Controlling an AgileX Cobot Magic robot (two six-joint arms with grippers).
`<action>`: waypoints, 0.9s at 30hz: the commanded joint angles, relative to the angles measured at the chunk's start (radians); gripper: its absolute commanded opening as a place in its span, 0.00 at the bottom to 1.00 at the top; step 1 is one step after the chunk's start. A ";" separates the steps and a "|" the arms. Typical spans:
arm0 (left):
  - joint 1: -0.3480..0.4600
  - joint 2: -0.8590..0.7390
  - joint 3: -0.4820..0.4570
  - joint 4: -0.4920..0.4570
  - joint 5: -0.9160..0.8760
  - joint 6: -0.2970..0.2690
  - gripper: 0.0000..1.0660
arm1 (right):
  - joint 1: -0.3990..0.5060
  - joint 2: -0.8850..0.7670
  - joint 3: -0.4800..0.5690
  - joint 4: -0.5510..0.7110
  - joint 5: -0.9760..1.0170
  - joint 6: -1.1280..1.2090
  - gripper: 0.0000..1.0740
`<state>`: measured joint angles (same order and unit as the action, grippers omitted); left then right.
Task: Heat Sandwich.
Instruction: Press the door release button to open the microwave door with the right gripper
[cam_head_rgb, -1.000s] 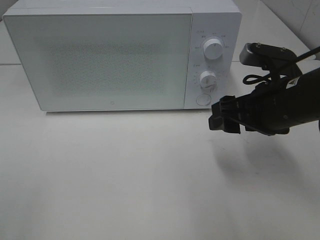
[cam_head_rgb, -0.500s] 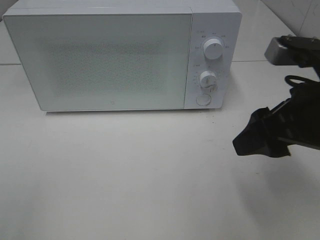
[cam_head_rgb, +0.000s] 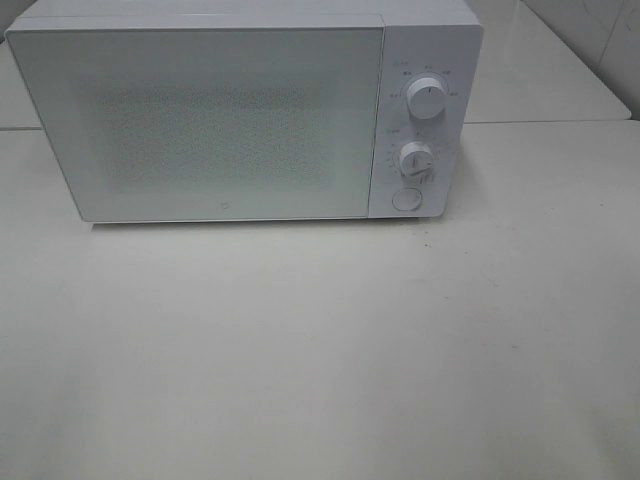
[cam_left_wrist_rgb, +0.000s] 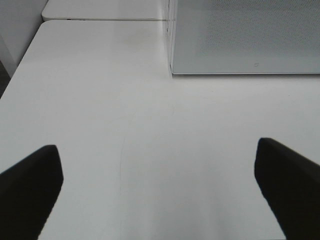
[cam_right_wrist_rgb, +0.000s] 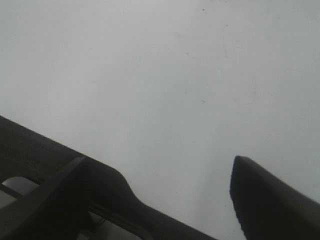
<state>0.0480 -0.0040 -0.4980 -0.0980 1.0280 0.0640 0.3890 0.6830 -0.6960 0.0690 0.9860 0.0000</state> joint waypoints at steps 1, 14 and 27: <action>0.000 -0.027 0.003 -0.001 0.001 0.000 0.95 | -0.035 -0.120 -0.003 -0.038 0.047 0.039 0.70; 0.000 -0.027 0.003 -0.001 0.001 0.000 0.95 | -0.238 -0.451 0.092 -0.076 -0.007 0.041 0.70; 0.000 -0.027 0.003 -0.001 0.001 0.000 0.95 | -0.250 -0.656 0.171 -0.095 0.021 0.052 0.70</action>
<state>0.0480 -0.0040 -0.4980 -0.0980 1.0280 0.0640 0.1460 0.0370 -0.5280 -0.0160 1.0020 0.0480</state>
